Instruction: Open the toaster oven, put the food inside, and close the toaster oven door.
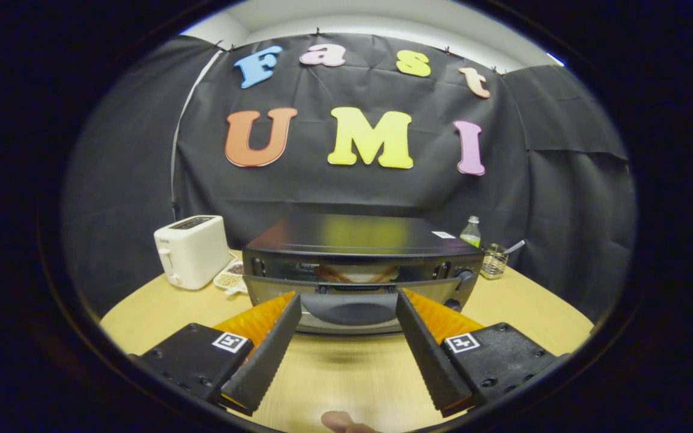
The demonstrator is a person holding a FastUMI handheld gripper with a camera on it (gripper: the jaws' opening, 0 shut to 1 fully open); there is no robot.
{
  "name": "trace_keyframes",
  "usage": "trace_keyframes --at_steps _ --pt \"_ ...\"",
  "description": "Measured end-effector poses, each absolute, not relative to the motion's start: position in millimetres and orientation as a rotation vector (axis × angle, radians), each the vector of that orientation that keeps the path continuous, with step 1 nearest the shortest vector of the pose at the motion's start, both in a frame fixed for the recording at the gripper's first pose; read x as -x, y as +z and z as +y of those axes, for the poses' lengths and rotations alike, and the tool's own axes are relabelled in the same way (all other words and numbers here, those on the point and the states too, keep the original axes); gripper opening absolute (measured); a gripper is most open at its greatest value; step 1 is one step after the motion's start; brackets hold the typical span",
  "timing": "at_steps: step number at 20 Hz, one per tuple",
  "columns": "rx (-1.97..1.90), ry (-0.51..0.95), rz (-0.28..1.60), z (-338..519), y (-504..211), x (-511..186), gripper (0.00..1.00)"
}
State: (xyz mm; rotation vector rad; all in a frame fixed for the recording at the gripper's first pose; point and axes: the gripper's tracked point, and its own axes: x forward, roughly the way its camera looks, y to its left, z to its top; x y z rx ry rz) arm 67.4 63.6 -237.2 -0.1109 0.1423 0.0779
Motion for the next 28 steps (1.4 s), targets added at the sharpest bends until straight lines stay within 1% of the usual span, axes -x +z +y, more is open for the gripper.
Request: trace_keyframes --at_steps 3,7,9,15,18,20,22,24,28 --pt "0.114 0.082 0.120 60.5 -224.8 -61.1 1.00" --pt "0.100 0.075 0.135 37.8 -210.6 -25.7 1.00" --pt "0.088 0.047 0.124 14.8 -190.4 -6.5 1.00" --pt "-0.007 -0.049 0.008 -66.2 -103.2 69.0 1.00" --pt "-0.058 -0.033 -0.028 -83.3 -81.5 88.3 1.00" --pt "-0.046 -0.008 -0.035 -92.7 -70.1 89.2 1.00" --pt "-0.063 0.017 -0.066 -103.1 -53.3 84.0 1.00" --pt "-0.062 0.076 -0.108 -101.5 -33.8 80.7 1.00" --pt "-0.006 0.126 -0.151 -119.0 -19.5 65.4 1.00"
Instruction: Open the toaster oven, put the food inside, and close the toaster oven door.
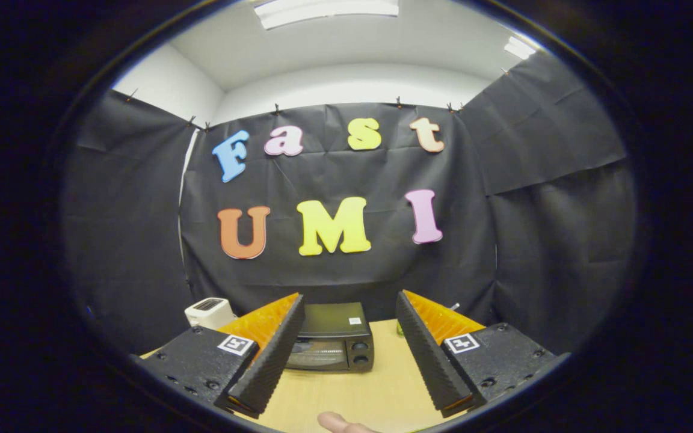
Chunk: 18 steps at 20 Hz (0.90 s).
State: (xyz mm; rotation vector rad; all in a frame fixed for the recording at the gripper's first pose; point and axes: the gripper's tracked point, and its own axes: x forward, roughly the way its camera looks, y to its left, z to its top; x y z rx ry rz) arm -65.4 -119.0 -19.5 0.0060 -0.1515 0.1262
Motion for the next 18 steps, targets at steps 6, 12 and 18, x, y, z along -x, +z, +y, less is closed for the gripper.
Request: trace_keyframes --at_steps 6,12,18 --pt "-0.087 0.119 -0.064 -157.3 -48.5 49.7 1.00" --pt "-0.107 0.087 -0.028 -156.1 -48.3 61.7 1.00" --pt "-0.050 0.064 -0.034 -119.7 -54.4 69.7 1.00"
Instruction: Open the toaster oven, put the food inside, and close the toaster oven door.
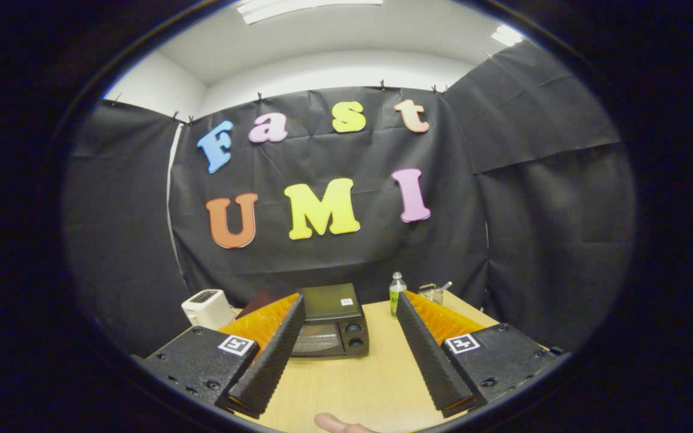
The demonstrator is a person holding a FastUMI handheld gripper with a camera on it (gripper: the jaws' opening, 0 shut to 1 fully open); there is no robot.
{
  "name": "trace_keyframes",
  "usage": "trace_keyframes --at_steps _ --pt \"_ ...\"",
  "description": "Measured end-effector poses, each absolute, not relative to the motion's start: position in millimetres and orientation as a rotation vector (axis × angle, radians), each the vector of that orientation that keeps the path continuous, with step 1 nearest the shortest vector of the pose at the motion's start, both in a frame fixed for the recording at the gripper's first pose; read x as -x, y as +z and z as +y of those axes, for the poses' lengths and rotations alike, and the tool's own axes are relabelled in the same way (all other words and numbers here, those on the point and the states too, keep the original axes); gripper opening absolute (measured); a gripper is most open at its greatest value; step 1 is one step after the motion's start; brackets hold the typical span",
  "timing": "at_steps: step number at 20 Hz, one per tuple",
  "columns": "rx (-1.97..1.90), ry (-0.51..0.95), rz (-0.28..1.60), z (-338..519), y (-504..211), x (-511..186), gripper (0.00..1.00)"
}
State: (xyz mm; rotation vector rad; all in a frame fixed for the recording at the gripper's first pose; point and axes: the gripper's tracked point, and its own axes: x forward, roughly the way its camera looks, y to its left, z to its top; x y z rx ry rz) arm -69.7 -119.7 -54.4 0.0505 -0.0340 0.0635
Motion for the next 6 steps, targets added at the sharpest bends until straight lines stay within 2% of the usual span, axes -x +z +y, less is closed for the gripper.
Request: trace_keyframes --at_steps 6 --pt "-0.040 0.088 -0.048 -86.9 -44.8 80.5 1.00"
